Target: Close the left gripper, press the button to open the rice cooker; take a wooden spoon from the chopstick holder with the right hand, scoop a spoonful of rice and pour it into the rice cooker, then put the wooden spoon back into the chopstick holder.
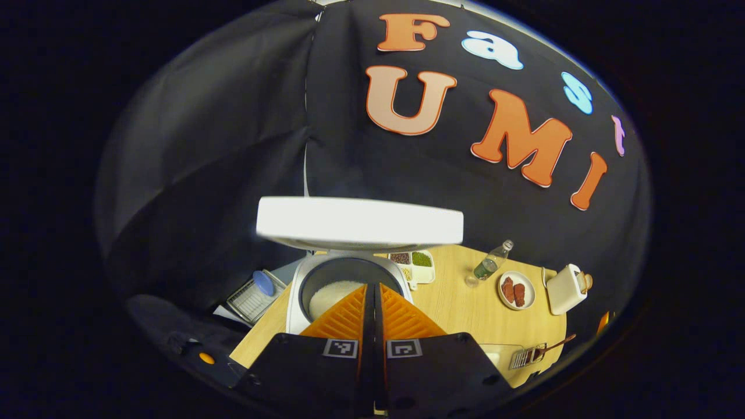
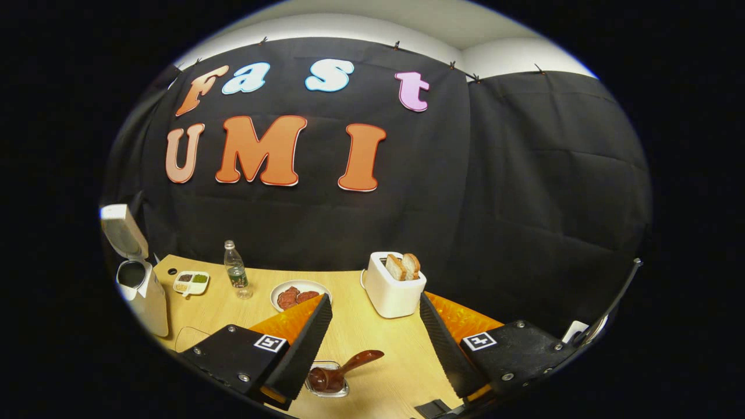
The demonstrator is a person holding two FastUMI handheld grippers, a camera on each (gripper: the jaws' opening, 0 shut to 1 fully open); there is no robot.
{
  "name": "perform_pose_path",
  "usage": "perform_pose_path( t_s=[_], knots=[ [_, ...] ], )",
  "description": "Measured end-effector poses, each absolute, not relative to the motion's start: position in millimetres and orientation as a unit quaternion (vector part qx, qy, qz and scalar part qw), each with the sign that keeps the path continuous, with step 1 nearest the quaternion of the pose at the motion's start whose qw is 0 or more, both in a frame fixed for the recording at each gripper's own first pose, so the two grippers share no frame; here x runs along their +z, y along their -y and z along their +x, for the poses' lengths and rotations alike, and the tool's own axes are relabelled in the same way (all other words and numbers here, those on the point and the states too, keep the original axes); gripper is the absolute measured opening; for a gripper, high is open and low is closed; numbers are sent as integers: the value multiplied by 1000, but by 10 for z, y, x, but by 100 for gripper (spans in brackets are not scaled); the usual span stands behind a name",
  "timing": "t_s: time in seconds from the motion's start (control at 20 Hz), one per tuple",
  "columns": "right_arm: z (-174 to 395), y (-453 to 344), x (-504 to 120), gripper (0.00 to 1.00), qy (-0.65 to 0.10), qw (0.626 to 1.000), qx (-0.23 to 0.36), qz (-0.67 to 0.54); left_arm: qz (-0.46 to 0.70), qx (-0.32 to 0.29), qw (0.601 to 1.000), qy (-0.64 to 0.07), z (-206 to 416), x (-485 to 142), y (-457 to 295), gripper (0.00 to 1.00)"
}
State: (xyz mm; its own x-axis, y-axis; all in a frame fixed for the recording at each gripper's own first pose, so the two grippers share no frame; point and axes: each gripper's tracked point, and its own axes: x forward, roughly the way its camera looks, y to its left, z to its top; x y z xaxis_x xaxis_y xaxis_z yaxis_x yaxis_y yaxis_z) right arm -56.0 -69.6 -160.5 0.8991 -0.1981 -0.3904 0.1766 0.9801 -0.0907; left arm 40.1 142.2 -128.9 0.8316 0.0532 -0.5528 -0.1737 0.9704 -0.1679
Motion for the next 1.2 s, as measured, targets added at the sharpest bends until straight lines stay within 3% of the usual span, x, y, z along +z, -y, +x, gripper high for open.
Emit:
perform_pose_path(
  t_s=[0.55,0.65,0.8,1.0,1.2],
  knots=[
    [-785,892,-2625,95,-316,947,-59,20,-73,77,982,-157,83,-559,-969,5],
    [-795,870,-2824,95,-336,940,-44,40,-68,74,984,-145,20,-489,-843,17],
    [-758,722,-3057,93,-358,929,-19,94,-25,103,986,-131,-121,-439,-856,47],
    [-669,618,-3490,89,-403,902,-3,155,7,152,981,-117,-402,-378,-911,50],
    [-520,521,-3599,78,-396,893,2,215,4,192,975,-108,-605,-366,-1045,50]
  ],
)
